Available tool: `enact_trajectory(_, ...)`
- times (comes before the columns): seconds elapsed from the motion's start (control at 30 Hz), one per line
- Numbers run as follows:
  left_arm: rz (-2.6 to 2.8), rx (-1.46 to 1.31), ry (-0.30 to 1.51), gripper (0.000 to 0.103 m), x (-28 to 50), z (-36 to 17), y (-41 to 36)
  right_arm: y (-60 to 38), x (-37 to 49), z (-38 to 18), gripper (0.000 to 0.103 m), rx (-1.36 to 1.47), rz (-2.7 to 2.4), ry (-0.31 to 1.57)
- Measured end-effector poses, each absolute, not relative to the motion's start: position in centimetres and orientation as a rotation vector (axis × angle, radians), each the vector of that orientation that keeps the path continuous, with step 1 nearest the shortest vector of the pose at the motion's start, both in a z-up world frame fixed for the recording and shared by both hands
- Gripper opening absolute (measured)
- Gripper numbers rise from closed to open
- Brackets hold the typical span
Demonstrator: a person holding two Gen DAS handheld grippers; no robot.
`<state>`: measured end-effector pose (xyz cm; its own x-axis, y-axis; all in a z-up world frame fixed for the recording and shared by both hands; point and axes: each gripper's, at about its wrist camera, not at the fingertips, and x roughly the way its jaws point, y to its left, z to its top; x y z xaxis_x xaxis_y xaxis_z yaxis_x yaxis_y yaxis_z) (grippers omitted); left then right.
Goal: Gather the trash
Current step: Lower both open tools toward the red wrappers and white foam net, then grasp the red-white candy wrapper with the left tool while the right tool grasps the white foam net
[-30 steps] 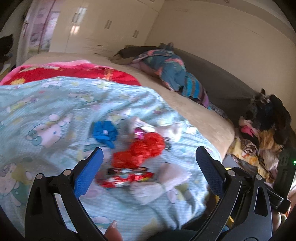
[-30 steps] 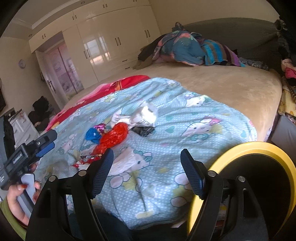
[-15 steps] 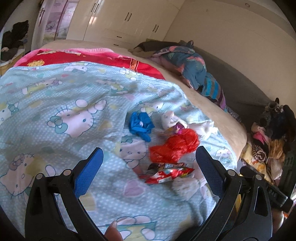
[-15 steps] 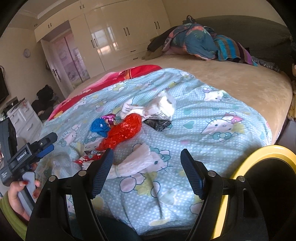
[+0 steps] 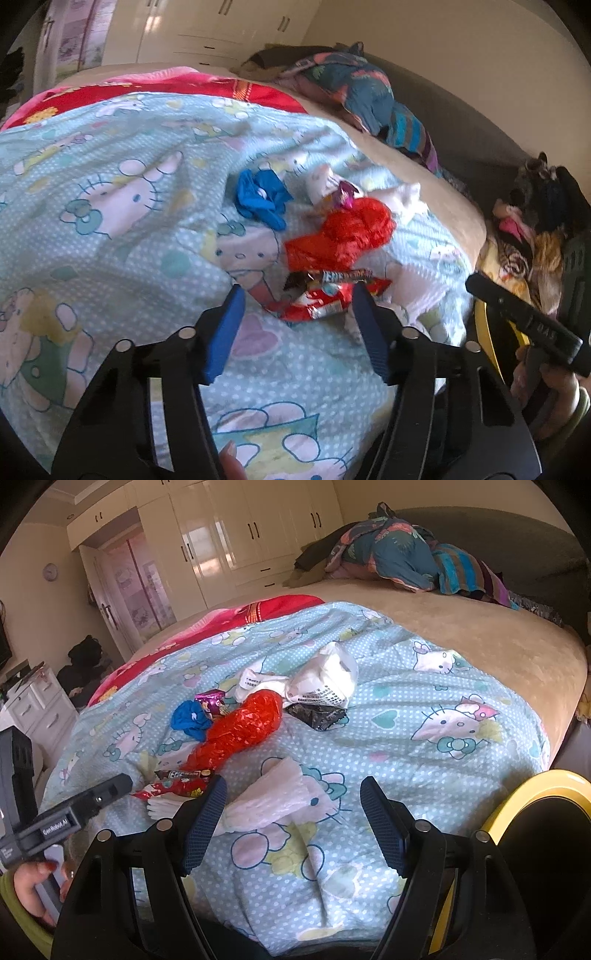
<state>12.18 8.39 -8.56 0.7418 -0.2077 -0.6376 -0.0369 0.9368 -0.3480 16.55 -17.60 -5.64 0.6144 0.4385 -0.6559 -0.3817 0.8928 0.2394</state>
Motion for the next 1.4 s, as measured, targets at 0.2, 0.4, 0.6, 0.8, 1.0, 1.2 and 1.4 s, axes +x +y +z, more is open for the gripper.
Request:
enact_trajectory(0.2,-0.128,-0.338,0.760,0.044,12.6,-9.4,7.7,-17.4,16.9,-6.1,0.072,0.084,0.480,0.789)
enact_trajectory(0.4,-0.143,-0.325,0.782,0.042,13.2,-10.2,7.3,-16.6,17.3,-6.7,0.072,0.075,0.495,0.807)
enact_trajectory(0.6,-0.156,-0.313,0.793,0.039,13.7,-10.8,7.1,-15.8,18.1,-7.8,0.066,0.077,0.519,0.856)
enact_trajectory(0.8,-0.163,-0.299,0.800,0.033,14.1,-11.2,6.7,-15.2,18.5,-9.1,0.049,0.091,0.546,0.908)
enact_trajectory(1.0,-0.175,-0.284,0.809,0.026,14.0,-11.4,6.3,-14.8,18.2,-9.4,0.021,0.085,0.564,0.905)
enact_trajectory(1.2,-0.191,-0.246,0.824,0.022,13.7,-11.5,5.6,-15.6,17.8,-9.2,0.014,0.110,0.549,0.888)
enact_trajectory(1.4,-0.218,-0.249,0.836,0.015,13.5,-11.8,5.0,-16.5,17.1,-8.6,0.011,0.125,0.542,0.862)
